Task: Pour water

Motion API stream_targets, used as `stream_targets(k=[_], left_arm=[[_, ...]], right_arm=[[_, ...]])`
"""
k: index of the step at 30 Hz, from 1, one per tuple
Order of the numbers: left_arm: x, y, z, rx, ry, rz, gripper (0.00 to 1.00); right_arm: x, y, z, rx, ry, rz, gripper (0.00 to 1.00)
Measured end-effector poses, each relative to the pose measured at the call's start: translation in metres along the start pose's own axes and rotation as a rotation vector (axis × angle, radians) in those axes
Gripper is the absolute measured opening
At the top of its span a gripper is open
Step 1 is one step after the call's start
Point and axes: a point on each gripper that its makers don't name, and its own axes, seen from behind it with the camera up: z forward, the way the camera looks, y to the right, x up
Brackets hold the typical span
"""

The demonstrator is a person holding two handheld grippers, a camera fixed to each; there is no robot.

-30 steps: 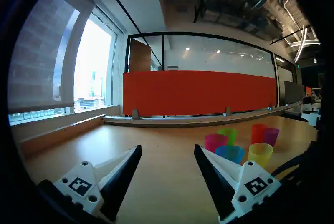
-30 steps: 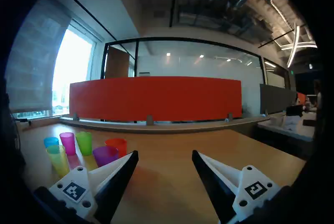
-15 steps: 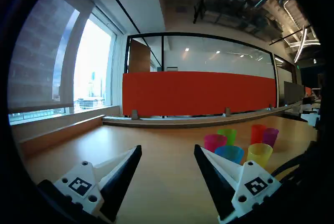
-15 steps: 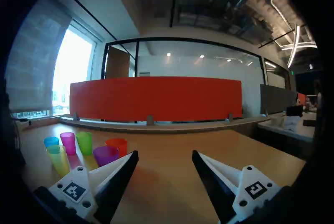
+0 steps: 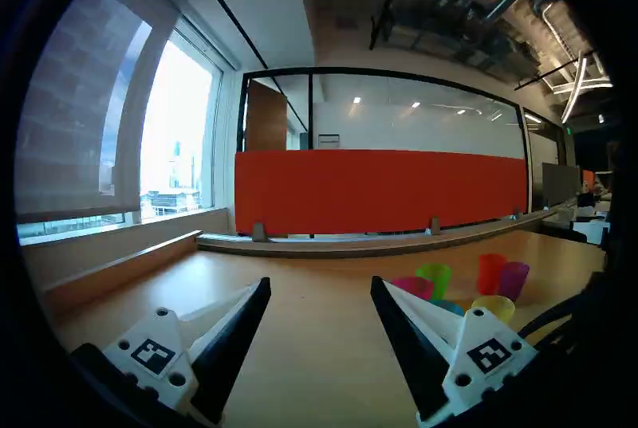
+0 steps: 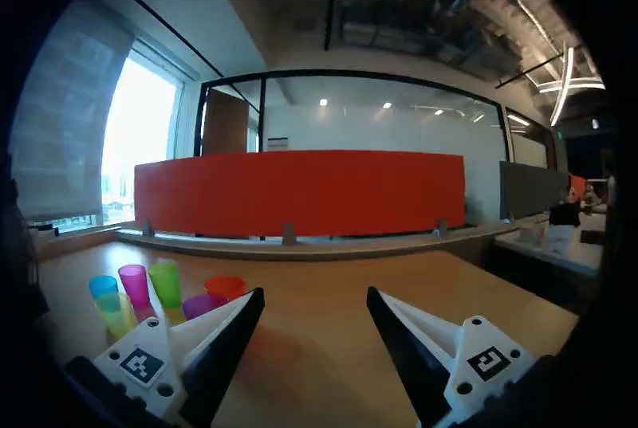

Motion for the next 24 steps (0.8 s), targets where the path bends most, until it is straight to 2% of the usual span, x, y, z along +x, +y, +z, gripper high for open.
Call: stream_targets(k=[8,15,24], left_arm=[[0.046,-0.002,0.014,-0.025,0.004,-0.002,0.93],[0.101,0.004,0.022,-0.060,0.034,0.017,0.93],[0.155,0.007,0.033,-0.084,0.035,0.002,0.93]], right_arm=[[0.055,-0.003,0.011,0.018,0.008,-0.035,1.00],[0.106,-0.011,0.020,0.039,0.021,-0.055,1.00],[0.160,-0.022,0.025,0.063,0.041,-0.078,1.00]])
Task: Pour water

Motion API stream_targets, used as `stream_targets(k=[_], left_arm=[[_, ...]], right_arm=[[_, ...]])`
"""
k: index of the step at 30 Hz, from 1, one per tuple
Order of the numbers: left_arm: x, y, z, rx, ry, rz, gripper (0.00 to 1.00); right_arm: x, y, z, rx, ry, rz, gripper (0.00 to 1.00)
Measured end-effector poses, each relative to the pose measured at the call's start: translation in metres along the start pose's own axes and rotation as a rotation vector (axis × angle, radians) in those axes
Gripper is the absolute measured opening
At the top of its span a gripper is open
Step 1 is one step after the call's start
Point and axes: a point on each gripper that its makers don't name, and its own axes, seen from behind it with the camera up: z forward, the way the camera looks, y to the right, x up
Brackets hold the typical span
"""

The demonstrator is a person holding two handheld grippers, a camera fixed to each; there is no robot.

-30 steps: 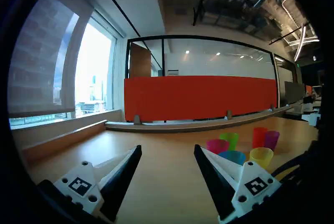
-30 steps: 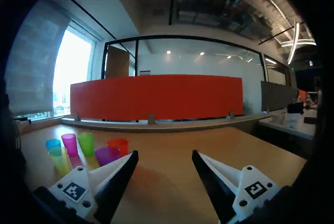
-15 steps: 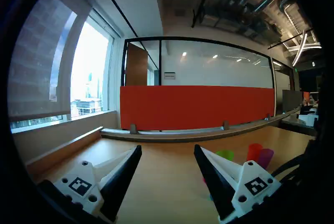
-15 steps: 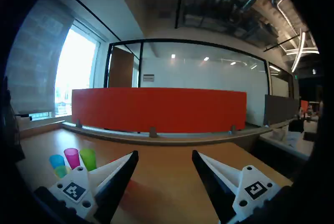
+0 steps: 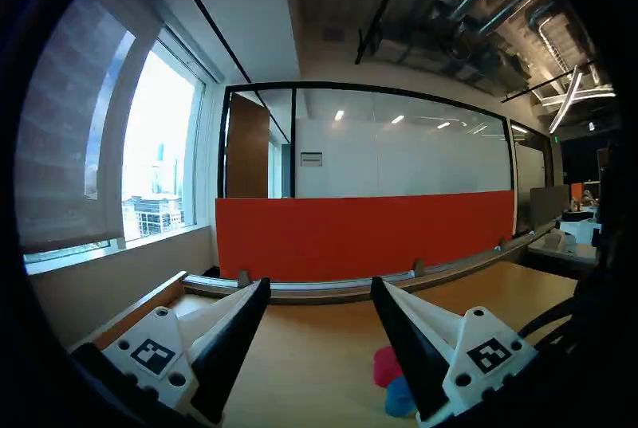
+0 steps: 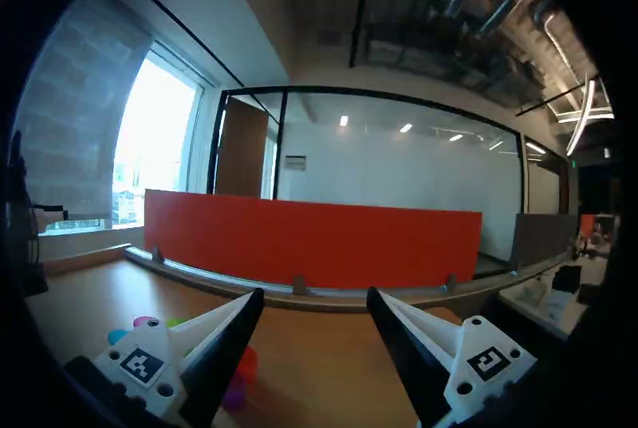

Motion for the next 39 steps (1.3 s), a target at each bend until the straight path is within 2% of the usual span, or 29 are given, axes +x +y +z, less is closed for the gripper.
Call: stream_targets(k=[5,12,20,30,39], left_arm=[[0.017,-0.002,0.004,0.001,-0.004,-0.003,0.93],[0.024,-0.001,0.010,-0.021,-0.008,-0.016,0.93],[0.032,-0.003,0.011,-0.040,-0.004,0.015,0.93],[0.031,0.007,0.012,-0.123,-0.043,0.019,0.93],[0.030,0.021,0.012,-0.223,-0.080,0.001,0.93]], right_arm=[[0.014,-0.001,0.003,-0.001,-0.002,0.010,1.00],[0.015,0.000,0.006,0.004,-0.016,0.023,0.99],[0.020,-0.005,0.009,0.030,-0.018,-0.017,0.99],[0.033,-0.029,0.010,0.155,-0.006,-0.052,1.00],[0.029,-0.041,0.006,0.252,-0.038,-0.126,1.00]])
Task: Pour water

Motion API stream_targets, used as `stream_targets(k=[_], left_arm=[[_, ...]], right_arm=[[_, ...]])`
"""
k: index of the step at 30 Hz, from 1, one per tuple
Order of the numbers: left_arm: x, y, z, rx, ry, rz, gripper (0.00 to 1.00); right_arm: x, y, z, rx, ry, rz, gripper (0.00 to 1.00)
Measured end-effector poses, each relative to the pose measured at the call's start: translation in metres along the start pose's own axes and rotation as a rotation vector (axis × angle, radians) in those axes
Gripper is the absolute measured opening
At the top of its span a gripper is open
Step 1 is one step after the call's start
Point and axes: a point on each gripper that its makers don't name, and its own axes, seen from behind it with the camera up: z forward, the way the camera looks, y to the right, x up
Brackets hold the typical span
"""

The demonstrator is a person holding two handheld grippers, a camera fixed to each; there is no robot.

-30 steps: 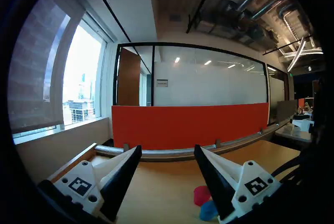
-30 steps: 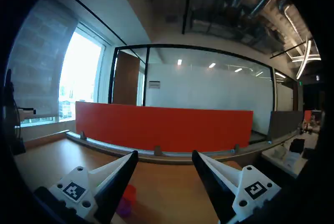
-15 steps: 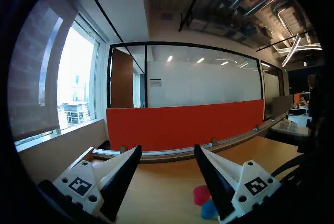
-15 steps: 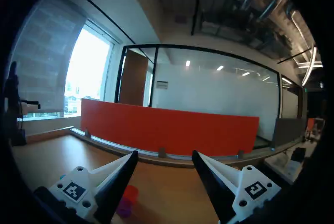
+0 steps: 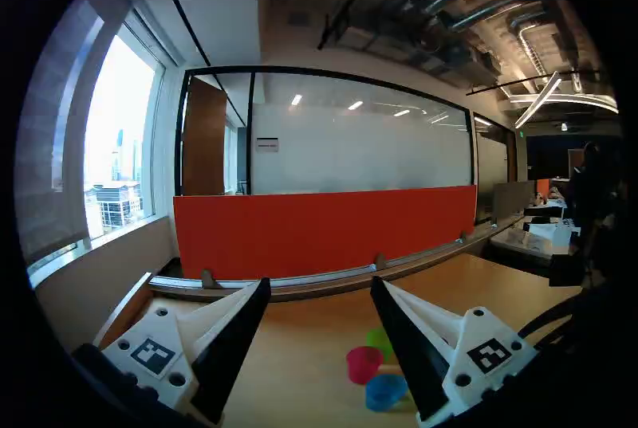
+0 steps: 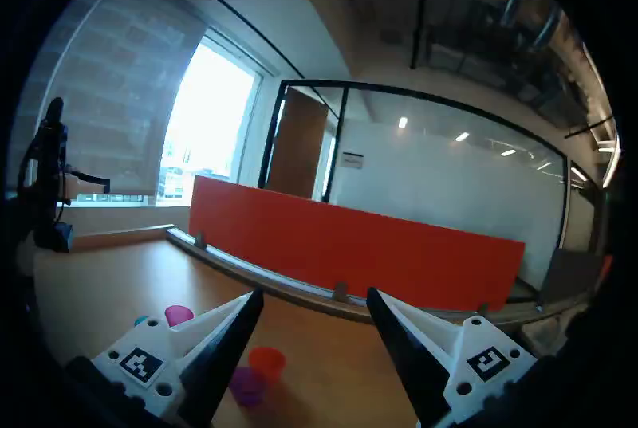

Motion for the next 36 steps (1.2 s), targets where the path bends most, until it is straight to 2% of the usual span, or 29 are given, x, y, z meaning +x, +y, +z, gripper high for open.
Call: stream_targets(k=[11,20,30,36], left_arm=[[0.007,0.020,-0.003,-0.109,0.015,0.091,0.93],[0.000,0.029,-0.002,-0.184,-0.017,0.060,0.93],[-0.017,0.031,0.003,-0.226,-0.074,0.087,0.93],[-0.026,0.037,0.005,-0.255,-0.099,0.107,0.93]], right_arm=[[-0.002,-0.014,0.000,0.106,-0.035,-0.012,1.00],[0.002,-0.021,0.001,0.158,-0.046,-0.007,1.00],[-0.005,-0.027,0.005,0.213,-0.095,-0.044,1.00],[-0.011,-0.027,0.010,0.229,-0.126,-0.096,1.00]])
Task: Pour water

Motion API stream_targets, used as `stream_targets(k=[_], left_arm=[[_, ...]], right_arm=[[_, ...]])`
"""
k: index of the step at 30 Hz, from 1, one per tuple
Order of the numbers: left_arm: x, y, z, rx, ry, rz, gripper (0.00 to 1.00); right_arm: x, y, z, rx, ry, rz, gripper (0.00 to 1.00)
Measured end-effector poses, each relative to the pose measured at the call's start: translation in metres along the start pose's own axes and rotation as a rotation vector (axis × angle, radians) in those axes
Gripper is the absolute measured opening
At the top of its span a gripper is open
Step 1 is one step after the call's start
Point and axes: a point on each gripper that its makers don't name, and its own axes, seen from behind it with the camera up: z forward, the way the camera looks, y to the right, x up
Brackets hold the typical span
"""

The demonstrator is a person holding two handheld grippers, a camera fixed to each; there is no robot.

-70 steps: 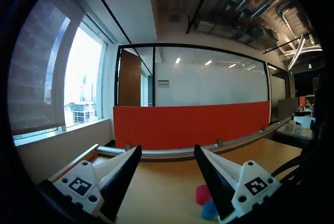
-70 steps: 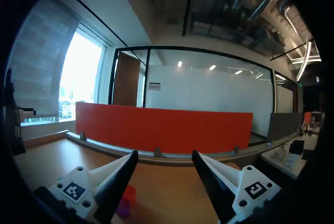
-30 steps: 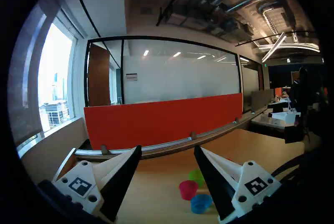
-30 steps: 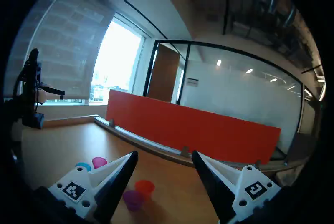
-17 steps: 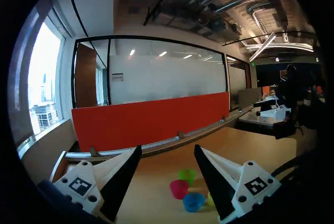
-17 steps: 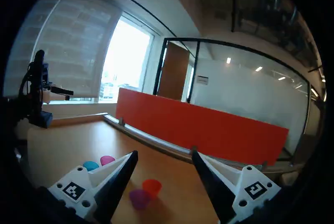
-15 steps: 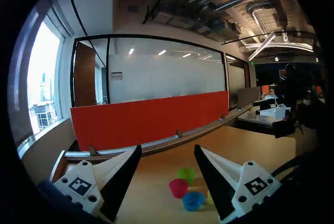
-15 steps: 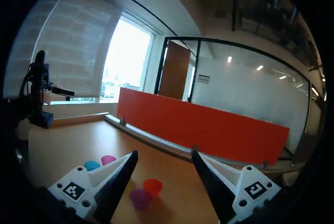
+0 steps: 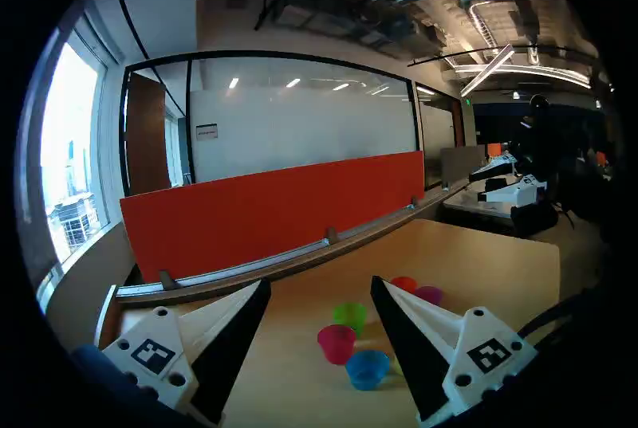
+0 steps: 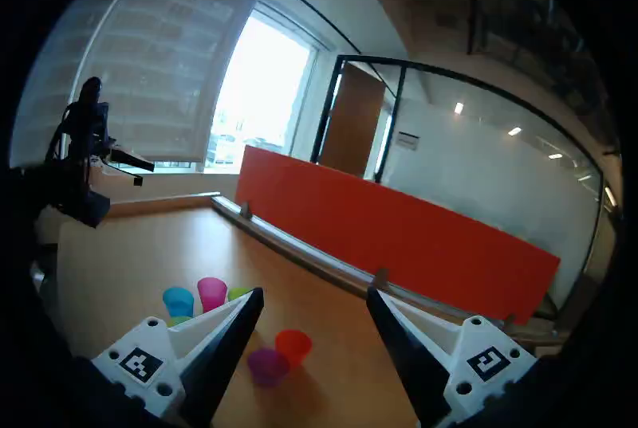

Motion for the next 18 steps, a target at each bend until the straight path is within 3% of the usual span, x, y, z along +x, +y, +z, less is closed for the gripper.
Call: stream_targets(k=[6,18], left_arm=[[-0.009,0.005,0.004,-0.031,-0.029,0.011,0.93],[-0.031,0.011,0.011,-0.083,-0.085,0.009,0.93]], right_arm=[[-0.005,-0.004,0.007,0.026,-0.035,-0.049,1.00],[-0.002,-0.011,0.019,0.070,-0.050,-0.046,1.00]])
